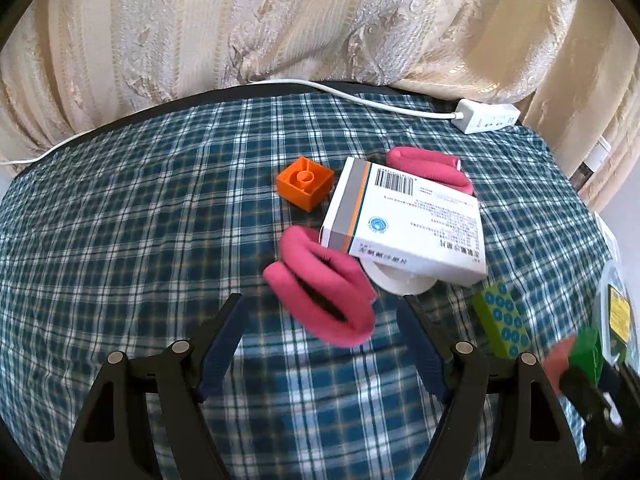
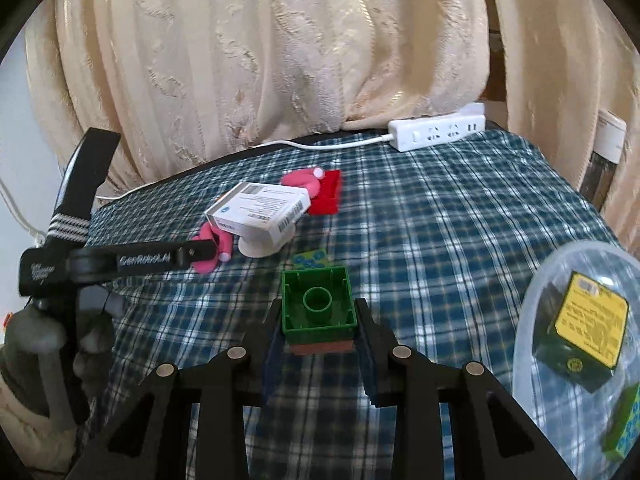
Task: Organize objects
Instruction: 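Grasp the green-pink stacked block with the right gripper while the left approaches the pink curler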
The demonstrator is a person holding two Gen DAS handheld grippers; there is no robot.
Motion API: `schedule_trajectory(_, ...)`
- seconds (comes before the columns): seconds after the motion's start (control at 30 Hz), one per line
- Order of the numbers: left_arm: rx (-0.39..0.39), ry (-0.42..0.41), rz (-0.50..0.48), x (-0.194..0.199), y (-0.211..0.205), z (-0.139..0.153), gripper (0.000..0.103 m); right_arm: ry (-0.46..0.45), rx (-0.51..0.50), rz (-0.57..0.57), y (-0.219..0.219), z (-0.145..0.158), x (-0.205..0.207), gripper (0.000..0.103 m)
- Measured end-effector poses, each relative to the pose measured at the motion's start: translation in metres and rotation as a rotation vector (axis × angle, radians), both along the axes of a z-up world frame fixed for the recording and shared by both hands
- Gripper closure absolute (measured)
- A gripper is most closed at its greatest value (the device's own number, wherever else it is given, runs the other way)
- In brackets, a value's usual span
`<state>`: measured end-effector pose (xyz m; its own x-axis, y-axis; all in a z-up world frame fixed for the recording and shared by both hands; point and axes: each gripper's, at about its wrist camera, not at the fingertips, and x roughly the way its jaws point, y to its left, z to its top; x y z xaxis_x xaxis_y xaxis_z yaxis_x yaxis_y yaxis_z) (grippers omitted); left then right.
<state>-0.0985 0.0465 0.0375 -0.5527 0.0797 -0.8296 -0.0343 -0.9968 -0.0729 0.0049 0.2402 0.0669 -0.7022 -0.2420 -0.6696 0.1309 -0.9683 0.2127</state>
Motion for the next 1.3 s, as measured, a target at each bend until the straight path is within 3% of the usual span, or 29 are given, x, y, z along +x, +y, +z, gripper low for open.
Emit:
schedule_trajectory(0.23, -0.042, -0.023, 0.037, -0.015, 0.003, -0.014, 0.025, -0.007, -0.023, -0.004, 0.006, -0.003, 0.002, 0.068)
schedule_trajectory(0.77, -0.044, -0.043, 0.090, -0.008, -0.030, -0.022, 0.024, -0.018, -0.032, 0.016, 0.001, -0.006, 0.004, 0.068)
schedule_trajectory(1.3, -0.086, -0.001, 0.028, -0.032, -0.016, -0.023, 0.024, -0.025, -0.030, 0.006, 0.001, -0.004, 0.005, 0.068)
